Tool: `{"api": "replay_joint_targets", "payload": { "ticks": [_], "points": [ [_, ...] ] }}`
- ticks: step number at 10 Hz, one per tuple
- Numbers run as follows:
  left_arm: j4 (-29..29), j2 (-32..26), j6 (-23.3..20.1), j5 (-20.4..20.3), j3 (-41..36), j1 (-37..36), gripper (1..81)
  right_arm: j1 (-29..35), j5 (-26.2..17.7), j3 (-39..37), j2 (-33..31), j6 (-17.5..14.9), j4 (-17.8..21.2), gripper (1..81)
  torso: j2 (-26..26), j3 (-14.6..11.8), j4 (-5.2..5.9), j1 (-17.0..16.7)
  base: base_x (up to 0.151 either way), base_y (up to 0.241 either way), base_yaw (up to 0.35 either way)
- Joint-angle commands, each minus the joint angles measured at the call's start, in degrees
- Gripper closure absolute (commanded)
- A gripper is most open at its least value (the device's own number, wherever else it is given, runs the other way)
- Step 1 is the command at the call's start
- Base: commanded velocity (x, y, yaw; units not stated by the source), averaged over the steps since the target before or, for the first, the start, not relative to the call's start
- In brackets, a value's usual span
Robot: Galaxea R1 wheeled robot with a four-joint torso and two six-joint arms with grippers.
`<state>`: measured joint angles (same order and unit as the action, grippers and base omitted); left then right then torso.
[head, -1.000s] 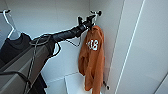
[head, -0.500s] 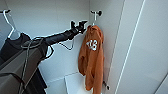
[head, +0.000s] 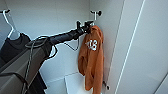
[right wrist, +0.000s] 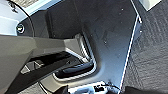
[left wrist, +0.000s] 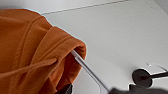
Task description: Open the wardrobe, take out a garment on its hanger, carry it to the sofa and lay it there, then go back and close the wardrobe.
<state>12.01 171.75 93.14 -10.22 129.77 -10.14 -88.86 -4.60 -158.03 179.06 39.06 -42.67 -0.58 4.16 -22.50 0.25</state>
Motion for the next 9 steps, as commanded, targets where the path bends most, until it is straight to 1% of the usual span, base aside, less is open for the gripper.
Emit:
{"api": "replay_joint_targets", "payload": {
  "ticks": [1,3,9],
  "points": [
    [0.65,-1.49,-0.06,0.02,-2.93,-12.04,1.0,2.14,-3.05,0.45,1.33,-0.39,-0.4,1.0,0.0,0.0,0.0,0.0,0.0,0.0,0.0],
    [0.65,-1.41,-0.06,0.11,-2.94,-13.01,1.0,2.23,-3.05,0.45,1.33,-0.39,-0.4,1.0,0.0,0.0,0.0,0.0,0.0,0.0,0.0],
    [1.26,5.53,0.03,0.02,5.13,-14.5,1.0,1.97,-3.05,0.45,1.42,-0.39,-0.48,1.0,0.02,0.0,0.0,0.0,0.0,0.0,0.0]
  ]
}}
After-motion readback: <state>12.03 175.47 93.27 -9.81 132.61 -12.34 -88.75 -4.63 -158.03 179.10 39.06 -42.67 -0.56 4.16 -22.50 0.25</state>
